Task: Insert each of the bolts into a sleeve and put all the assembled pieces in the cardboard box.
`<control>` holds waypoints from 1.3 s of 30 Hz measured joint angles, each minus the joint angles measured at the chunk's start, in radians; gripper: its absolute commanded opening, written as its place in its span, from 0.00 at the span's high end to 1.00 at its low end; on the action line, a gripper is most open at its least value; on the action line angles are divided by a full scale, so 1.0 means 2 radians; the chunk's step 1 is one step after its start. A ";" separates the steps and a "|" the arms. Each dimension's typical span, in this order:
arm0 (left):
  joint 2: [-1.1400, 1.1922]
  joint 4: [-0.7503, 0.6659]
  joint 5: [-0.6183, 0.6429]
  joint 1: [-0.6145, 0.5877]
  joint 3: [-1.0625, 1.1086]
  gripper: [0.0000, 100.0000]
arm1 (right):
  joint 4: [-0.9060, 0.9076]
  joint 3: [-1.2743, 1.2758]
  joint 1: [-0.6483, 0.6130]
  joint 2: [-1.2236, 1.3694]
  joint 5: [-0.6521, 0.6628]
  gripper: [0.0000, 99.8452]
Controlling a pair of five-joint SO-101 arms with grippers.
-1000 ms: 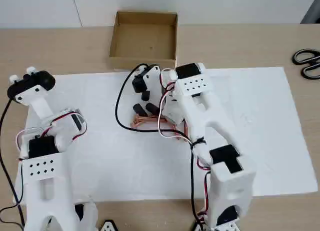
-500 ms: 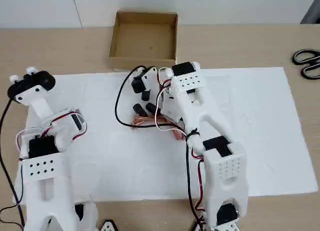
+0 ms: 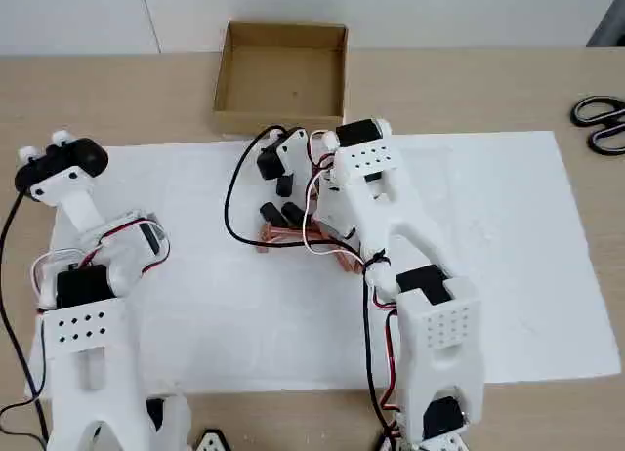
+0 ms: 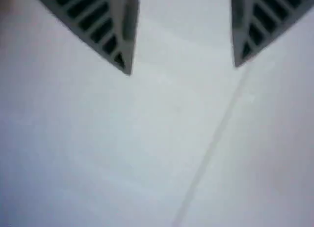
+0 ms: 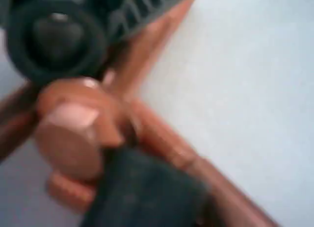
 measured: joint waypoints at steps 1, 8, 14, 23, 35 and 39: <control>0.000 0.000 0.000 0.000 0.000 0.87 | 0.000 0.000 0.000 0.000 0.000 0.99; 0.000 0.000 0.000 0.000 0.000 0.87 | 0.044 -0.037 -0.002 -0.010 -0.027 0.99; 0.000 0.000 0.000 0.000 0.000 0.87 | 0.091 -0.074 0.004 -0.069 -0.084 0.99; 0.000 0.000 0.000 0.000 0.000 0.87 | 0.102 -0.063 0.098 -0.088 -0.213 0.99; 0.000 0.000 0.000 0.000 0.003 0.87 | 0.078 0.056 0.114 -0.088 -0.252 0.98; 0.001 0.000 0.000 0.000 0.013 0.87 | 0.055 0.094 0.113 -0.088 -0.254 0.93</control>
